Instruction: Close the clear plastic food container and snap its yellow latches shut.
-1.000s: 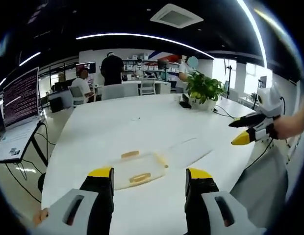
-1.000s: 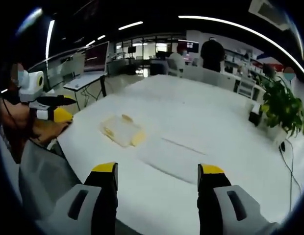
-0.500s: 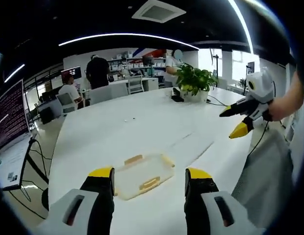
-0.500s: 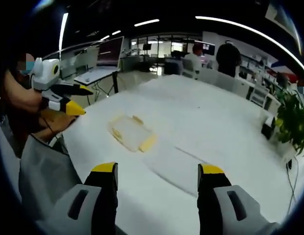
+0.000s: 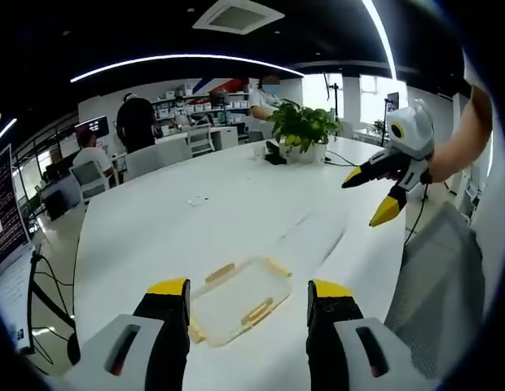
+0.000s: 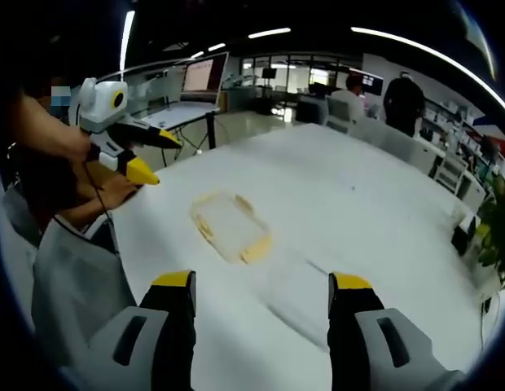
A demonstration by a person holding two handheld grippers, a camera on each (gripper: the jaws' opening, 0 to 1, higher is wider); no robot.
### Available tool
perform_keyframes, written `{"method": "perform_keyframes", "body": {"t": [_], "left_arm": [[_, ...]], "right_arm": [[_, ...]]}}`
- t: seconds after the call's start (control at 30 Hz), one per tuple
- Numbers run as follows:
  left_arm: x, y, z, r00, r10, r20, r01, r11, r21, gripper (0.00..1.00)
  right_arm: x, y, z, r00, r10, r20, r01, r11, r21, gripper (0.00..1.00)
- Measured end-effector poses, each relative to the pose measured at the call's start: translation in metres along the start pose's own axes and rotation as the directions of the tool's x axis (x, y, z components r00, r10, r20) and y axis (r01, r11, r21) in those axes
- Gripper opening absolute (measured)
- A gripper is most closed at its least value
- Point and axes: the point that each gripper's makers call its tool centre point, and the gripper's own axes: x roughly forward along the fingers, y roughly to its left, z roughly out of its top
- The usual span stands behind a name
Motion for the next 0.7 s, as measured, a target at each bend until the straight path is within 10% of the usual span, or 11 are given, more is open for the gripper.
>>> {"method": "perform_keyframes", "body": {"t": [0.7], "left_arm": [[0.024,0.011,-0.015,0.981,-0.149,-0.125,0.164,0.979,0.121,0.54]], "right_arm": [[0.043,0.011,0.013,0.983,0.166,-0.074,-0.178,0.962,-0.205,0.63]]}}
